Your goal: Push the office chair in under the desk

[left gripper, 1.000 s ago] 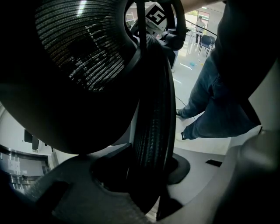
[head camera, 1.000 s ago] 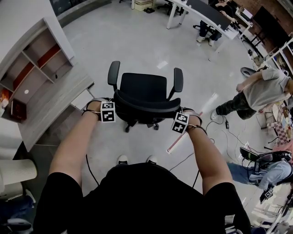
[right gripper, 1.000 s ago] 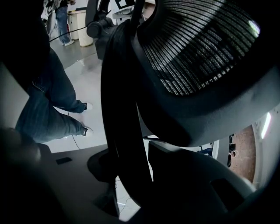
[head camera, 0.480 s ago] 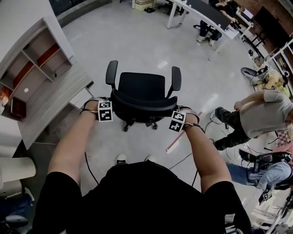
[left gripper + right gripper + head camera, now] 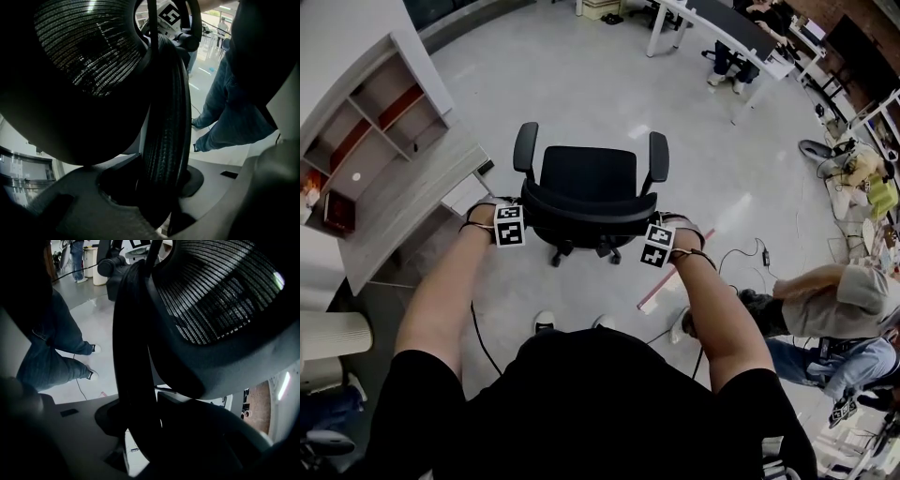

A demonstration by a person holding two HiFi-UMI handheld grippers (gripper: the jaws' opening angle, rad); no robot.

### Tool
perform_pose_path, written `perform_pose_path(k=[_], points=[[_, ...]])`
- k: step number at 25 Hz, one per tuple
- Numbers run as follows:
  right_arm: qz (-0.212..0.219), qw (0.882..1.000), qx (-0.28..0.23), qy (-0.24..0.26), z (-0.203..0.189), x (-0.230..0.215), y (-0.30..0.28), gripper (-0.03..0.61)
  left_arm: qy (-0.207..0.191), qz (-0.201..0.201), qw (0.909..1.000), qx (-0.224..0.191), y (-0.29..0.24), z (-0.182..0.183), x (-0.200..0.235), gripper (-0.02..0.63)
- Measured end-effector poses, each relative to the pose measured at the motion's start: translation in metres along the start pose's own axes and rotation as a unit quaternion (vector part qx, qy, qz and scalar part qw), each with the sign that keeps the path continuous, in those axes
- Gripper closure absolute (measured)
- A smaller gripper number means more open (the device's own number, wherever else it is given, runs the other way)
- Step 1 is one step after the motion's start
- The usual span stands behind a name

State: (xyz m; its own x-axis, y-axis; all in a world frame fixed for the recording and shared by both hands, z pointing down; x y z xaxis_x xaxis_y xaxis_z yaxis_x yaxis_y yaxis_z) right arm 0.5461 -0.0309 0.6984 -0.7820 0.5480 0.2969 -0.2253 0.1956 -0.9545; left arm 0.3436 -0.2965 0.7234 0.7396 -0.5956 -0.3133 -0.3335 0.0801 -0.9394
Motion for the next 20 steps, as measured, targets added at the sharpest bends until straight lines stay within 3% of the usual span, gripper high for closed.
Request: perform_pose_path(k=[20], points=[[-0.012, 0.999, -0.003, 0.044, -0.017, 0.013, 0.002, 0.462, 0.029, 0.017, 0.9993, 0.017, 0.006, 0.014, -0.033, 0.472]])
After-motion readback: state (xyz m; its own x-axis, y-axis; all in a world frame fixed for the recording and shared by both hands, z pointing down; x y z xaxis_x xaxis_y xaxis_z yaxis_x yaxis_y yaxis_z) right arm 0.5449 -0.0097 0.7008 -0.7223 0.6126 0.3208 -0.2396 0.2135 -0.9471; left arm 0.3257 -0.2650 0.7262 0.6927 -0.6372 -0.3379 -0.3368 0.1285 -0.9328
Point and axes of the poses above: the fingertips, and each gripper's own axes: y backward along the fingers, x to its left, z out of its top, the point moved 2 cm from there along y, backward along the fingers, and after that the axes turned 7 degrees about z, right-handed, at the moved point
